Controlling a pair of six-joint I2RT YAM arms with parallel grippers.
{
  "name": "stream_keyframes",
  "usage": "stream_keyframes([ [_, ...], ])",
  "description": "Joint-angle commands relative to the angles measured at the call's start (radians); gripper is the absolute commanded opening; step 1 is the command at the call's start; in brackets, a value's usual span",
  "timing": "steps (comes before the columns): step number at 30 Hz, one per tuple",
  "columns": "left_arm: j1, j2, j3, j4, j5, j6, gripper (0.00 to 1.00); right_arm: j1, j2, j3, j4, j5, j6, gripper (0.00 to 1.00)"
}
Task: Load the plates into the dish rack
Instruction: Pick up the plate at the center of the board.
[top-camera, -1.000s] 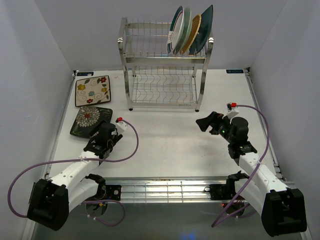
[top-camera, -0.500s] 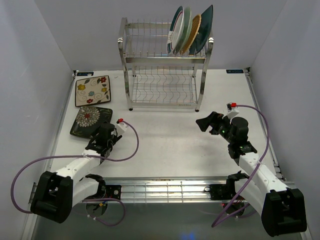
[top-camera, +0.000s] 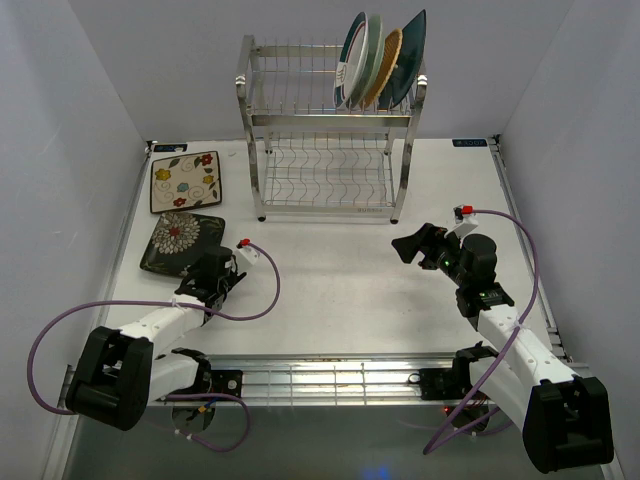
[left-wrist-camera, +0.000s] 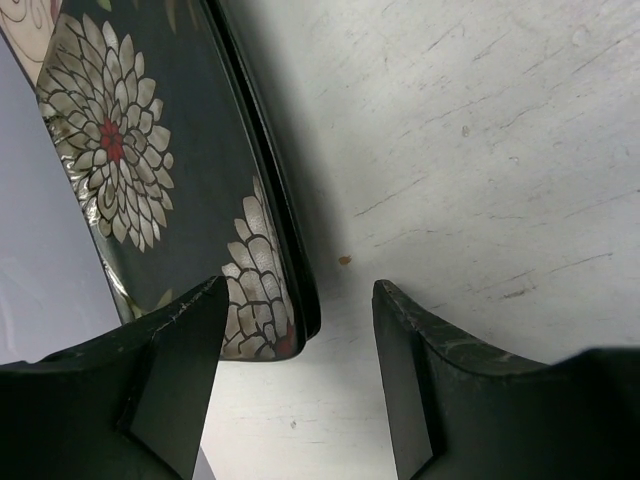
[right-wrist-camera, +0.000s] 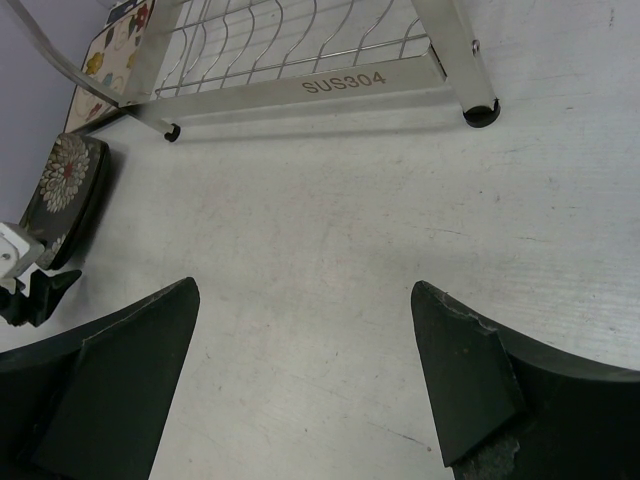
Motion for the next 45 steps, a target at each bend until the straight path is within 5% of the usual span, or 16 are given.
stream_keyframes([
  [1, 0.007, 0.012, 0.007, 0.039, 0.018, 0.001, 0.7, -0.002, 0.004, 0.022, 0.025, 0.006, -0.009, 0.92],
  [8, 0.009, 0.022, 0.012, 0.019, 0.04, -0.006, 0.64, -0.002, 0.006, 0.026, 0.028, 0.006, -0.007, 0.92],
  [26, 0.01, -0.032, 0.051, -0.179, 0.126, -0.046, 0.17, -0.002, 0.008, 0.021, 0.032, 0.006, -0.001, 0.92],
  [38, 0.01, -0.049, 0.126, -0.235, 0.138, -0.095, 0.01, -0.004, 0.008, 0.021, 0.031, 0.006, -0.001, 0.92],
  [45, 0.009, -0.067, 0.197, -0.252, 0.132, -0.118, 0.0, -0.002, 0.005, 0.019, 0.029, 0.008, -0.001, 0.92],
])
